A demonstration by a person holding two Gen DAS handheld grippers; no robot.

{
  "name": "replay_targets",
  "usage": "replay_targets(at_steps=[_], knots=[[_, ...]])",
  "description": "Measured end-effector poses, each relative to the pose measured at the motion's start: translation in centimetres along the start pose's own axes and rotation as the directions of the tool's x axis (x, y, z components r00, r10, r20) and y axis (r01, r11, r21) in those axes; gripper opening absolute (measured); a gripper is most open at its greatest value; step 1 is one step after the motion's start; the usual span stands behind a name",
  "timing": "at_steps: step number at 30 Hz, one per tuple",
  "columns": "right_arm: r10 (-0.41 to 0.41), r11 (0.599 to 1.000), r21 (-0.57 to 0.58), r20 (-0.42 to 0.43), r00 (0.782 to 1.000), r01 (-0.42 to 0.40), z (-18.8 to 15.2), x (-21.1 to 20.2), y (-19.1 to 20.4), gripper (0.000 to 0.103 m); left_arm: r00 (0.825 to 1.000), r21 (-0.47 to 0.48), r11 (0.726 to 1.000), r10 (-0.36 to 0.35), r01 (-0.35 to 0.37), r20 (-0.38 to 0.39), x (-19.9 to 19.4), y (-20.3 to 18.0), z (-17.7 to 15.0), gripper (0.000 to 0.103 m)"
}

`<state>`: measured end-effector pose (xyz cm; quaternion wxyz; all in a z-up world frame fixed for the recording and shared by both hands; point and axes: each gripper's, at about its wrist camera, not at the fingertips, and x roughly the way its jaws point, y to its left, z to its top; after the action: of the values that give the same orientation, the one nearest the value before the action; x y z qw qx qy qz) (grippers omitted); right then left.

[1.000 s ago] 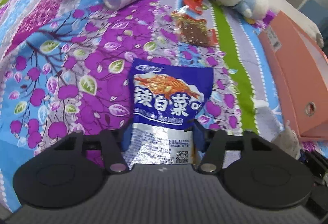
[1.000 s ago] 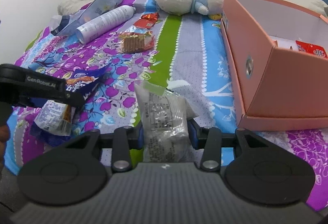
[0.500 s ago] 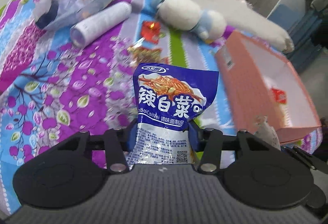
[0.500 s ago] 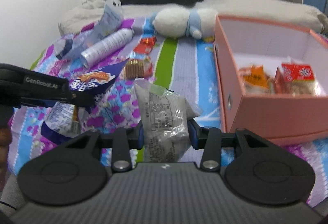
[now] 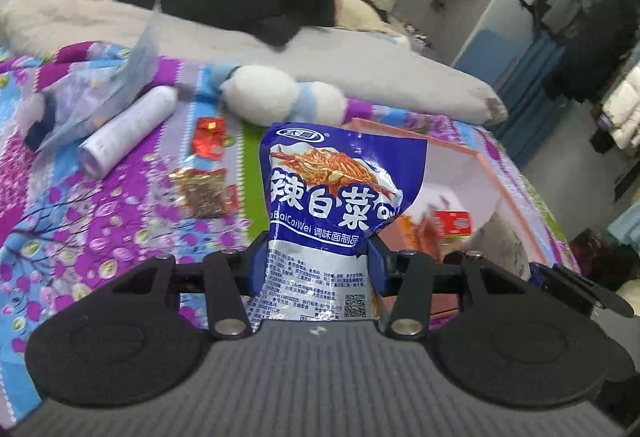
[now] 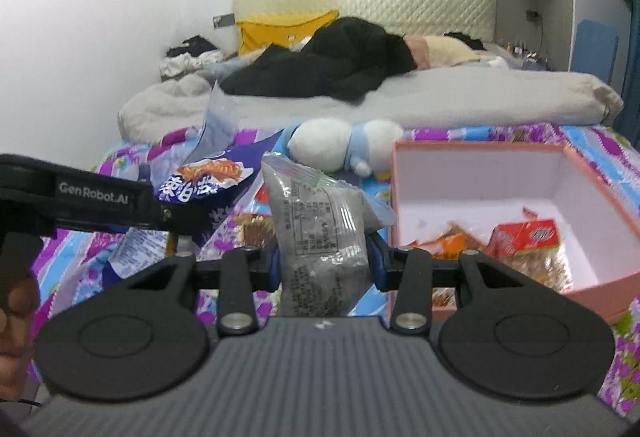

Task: Organize snacks
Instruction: 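Carry blue bag and clear bag over the pink box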

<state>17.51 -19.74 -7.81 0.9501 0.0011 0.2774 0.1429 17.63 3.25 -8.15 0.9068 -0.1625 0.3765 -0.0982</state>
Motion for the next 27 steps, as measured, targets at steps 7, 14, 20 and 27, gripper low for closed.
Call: replay_targets(at_steps=[7, 14, 20, 27], knots=[[-0.066, 0.998, 0.018, 0.025, 0.998, 0.065, 0.8, -1.8, -2.3, 0.044, 0.996, 0.071, 0.994, -0.085, 0.085, 0.0, 0.8, -4.4, 0.7, 0.055], [-0.122, 0.99, 0.077, -0.012, 0.992, 0.123, -1.0, -2.6, -5.4, 0.044, 0.985, 0.132, 0.978, -0.152, 0.162, -0.087, 4.1, -7.8, -0.2, 0.055], [-0.183, 0.975, 0.113, -0.059, 0.981, 0.189, -2.1, -0.6, -8.5, 0.044, 0.975, 0.167, 0.965, -0.184, 0.204, -0.127, 7.8, -10.8, 0.0, 0.055], [-0.224, 0.964, 0.126, -0.096, 0.97, 0.235, -1.8, 2.7, -12.4, 0.044, 0.971, 0.233, 0.946, -0.202, 0.227, -0.125, 12.4, -13.3, 1.9, 0.055]])
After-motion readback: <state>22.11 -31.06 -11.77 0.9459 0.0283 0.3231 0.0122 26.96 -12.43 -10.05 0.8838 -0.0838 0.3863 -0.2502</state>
